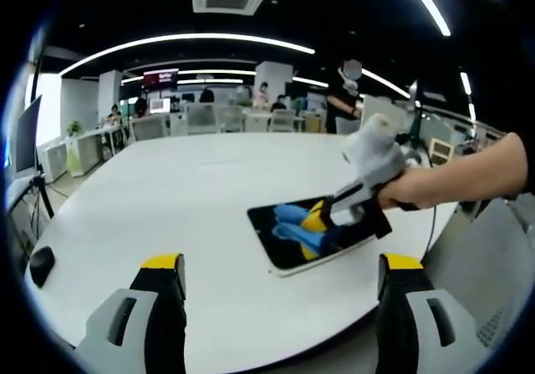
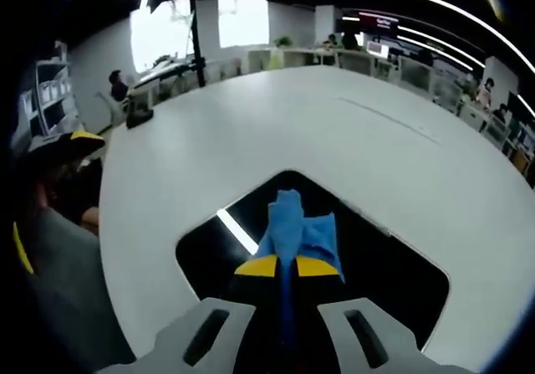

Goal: Wipe the mirror surface with the cleaning cloth until all visible marks leave the cleaned area.

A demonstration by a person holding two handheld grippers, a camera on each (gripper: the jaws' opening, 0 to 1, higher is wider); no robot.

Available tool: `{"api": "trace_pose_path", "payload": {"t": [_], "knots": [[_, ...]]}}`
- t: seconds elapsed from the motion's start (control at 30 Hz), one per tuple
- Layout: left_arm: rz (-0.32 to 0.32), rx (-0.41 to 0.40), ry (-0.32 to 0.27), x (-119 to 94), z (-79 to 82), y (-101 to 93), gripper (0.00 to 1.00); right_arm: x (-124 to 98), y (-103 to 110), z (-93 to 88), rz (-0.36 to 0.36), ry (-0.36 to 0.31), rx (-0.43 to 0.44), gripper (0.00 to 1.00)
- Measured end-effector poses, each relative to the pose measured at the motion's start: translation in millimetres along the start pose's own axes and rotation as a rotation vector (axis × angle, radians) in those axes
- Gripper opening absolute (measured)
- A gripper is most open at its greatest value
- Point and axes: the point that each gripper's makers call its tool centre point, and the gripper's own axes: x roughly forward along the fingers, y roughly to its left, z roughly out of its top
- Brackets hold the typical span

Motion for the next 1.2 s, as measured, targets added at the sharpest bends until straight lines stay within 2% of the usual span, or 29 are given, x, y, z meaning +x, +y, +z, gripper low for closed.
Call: {"api": "trace_pose_path", "payload": {"t": [0.4, 1.2], "knots": [[0.0, 0.0, 0.0, 0, 0.1, -0.2, 0.95, -8, 10, -11.2, 0.037, -0.002, 0.003, 0.0], [0.002, 0.001, -0.003, 0, 0.9, -0.3, 0.97, -26, 32, -25.7, 0.085, 0.017, -0.044, 0.0]]}}
